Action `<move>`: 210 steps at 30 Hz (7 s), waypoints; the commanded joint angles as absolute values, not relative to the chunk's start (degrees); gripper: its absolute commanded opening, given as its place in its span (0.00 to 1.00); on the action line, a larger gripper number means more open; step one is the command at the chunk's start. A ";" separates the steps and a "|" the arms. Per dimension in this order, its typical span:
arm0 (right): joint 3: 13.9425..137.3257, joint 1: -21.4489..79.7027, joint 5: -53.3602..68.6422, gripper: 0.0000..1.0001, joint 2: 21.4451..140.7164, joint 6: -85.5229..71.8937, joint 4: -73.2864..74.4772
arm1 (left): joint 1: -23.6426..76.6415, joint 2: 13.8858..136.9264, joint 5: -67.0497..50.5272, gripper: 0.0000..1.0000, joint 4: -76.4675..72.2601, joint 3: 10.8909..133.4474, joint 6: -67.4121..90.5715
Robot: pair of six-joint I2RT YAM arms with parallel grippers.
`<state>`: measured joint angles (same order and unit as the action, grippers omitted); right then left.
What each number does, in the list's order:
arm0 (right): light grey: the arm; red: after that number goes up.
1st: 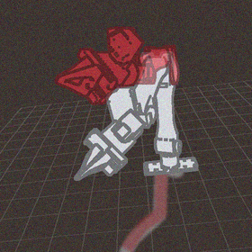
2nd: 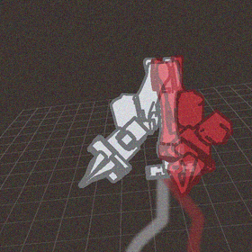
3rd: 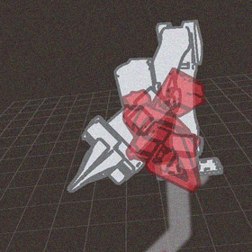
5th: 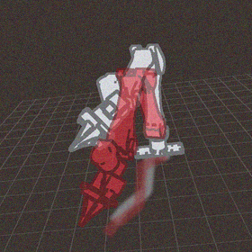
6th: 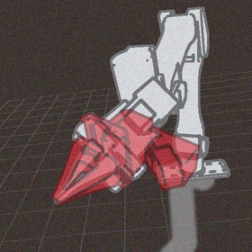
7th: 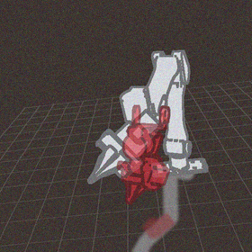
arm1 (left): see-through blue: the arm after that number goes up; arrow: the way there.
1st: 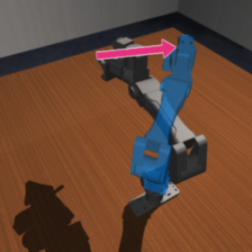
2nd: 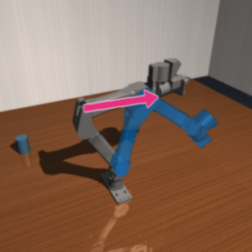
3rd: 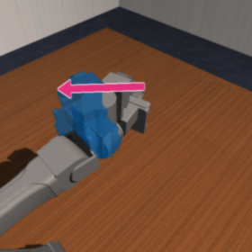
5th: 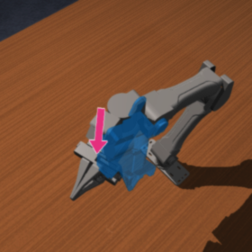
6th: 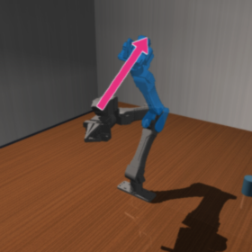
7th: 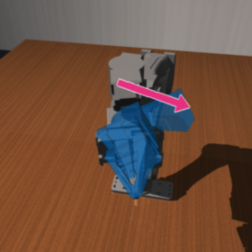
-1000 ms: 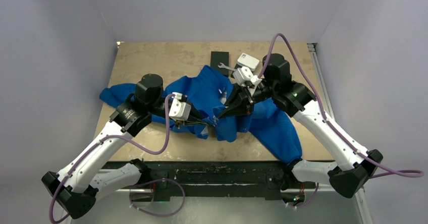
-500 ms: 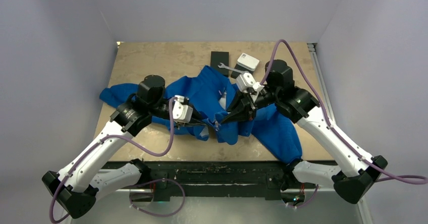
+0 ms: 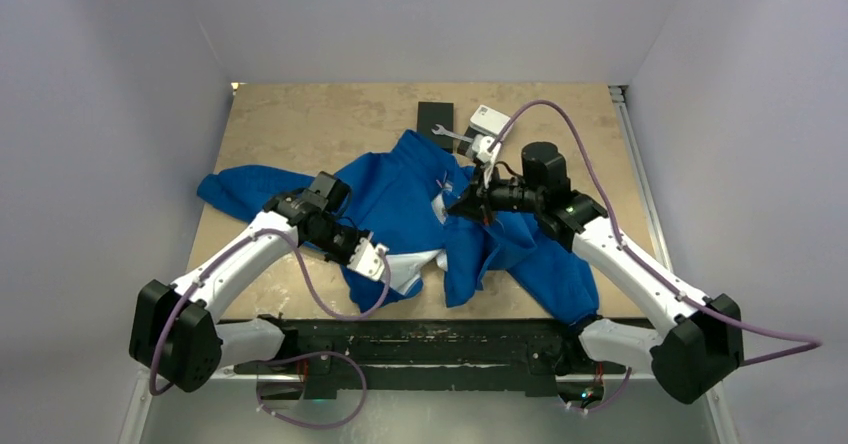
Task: Zip up the jacket
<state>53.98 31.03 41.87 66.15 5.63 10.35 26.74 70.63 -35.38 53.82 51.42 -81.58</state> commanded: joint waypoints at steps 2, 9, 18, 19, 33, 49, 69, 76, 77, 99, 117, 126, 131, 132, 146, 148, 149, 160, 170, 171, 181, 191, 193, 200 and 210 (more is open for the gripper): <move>50.36 24.13 28.69 0.00 65.81 -3.77 -4.76 | 26.81 68.70 -28.61 0.08 47.31 48.94 -99.42; 58.68 17.27 8.04 0.00 68.02 -5.06 -10.42 | 19.73 84.67 -7.63 0.03 -4.94 62.21 -82.21; 70.84 2.89 0.56 0.00 67.32 -3.43 -19.17 | 3.79 99.03 -7.74 0.02 -10.00 108.89 -62.88; 71.44 2.87 4.74 0.00 67.70 -3.68 -18.46 | 3.30 97.50 -13.25 0.02 -4.13 109.32 -61.68; 46.16 17.84 43.47 0.00 66.02 -6.73 -17.55 | 40.67 67.17 -39.48 0.14 50.70 59.30 -86.07; 31.69 18.63 42.02 0.00 61.63 -12.95 -27.90 | 48.90 66.48 -39.88 0.77 21.36 39.85 -60.33; 31.10 18.59 44.02 0.00 58.27 -15.83 -27.67 | 52.88 62.32 -42.70 0.73 -0.91 26.04 -53.94; 31.11 18.63 43.76 0.00 56.93 -14.41 -24.51 | 56.29 61.86 -33.40 0.66 -9.55 23.48 -31.76; 31.11 18.58 43.77 0.00 56.80 -14.34 -24.37 | 56.93 60.73 -31.48 0.66 -10.29 22.44 -30.14; 34.05 18.63 44.80 0.00 60.47 -13.63 -23.20 | 64.25 60.92 -14.48 0.66 -22.22 13.82 -16.60; 35.12 18.59 45.49 0.00 60.03 -13.45 -21.58 | 69.30 68.20 -5.13 0.64 -25.70 15.24 -10.38; 35.64 18.63 46.27 0.00 60.73 -13.70 -21.89 | 69.26 67.50 -2.52 0.60 -28.01 14.65 -10.94; 35.68 18.63 46.45 0.00 60.84 -14.21 -22.66 | 69.26 66.14 -5.35 0.59 -30.38 13.94 -10.71; 35.68 18.63 46.53 0.00 60.89 -14.28 -22.75 | 69.26 66.45 -5.10 0.58 -30.70 14.00 -11.06; 35.40 18.63 47.66 0.00 59.68 -15.02 -22.67 | 69.26 65.76 -15.39 0.64 -28.72 13.03 -18.38; 35.40 18.59 47.81 0.00 59.68 -15.11 -22.76 | 69.26 65.47 -14.45 0.64 -28.14 12.93 -19.92; 35.38 18.63 47.81 0.00 59.68 -15.13 -22.76 | 69.19 65.06 -14.06 0.64 -27.82 12.80 -20.83; 35.15 18.63 48.36 0.00 59.88 -15.72 -23.21 | 69.10 56.18 -17.07 0.65 -28.84 8.62 -24.90; 35.68 18.63 47.99 0.00 59.51 -15.91 -22.32 | 69.04 62.96 -11.51 0.56 -33.51 8.40 -26.22; 35.68 18.63 47.99 0.00 59.48 -15.91 -22.32 | 68.81 62.98 -10.69 0.55 -33.74 8.45 -26.26; 35.67 18.59 48.51 0.00 60.16 -16.44 -22.94 | 68.38 65.10 -11.90 0.37 -37.17 8.95 -25.91; 35.46 18.63 49.00 0.00 60.21 -16.34 -22.59 | 68.38 68.18 -12.67 0.47 -41.20 8.67 -27.39; 35.43 18.63 49.13 0.00 60.22 -16.35 -22.64 | 68.38 68.50 -12.06 0.46 -41.37 8.61 -28.19; 35.41 18.60 49.30 0.00 60.19 -16.50 -22.72 | 68.38 70.08 -13.23 0.37 -41.99 8.59 -29.94; 35.46 18.63 55.16 0.00 60.18 -17.05 -25.32 | 60.08 65.32 -21.59 0.07 -22.46 18.13 -30.71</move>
<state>33.10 18.37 50.70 60.75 -16.47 -21.71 65.28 68.51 -14.28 -31.83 11.49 -29.80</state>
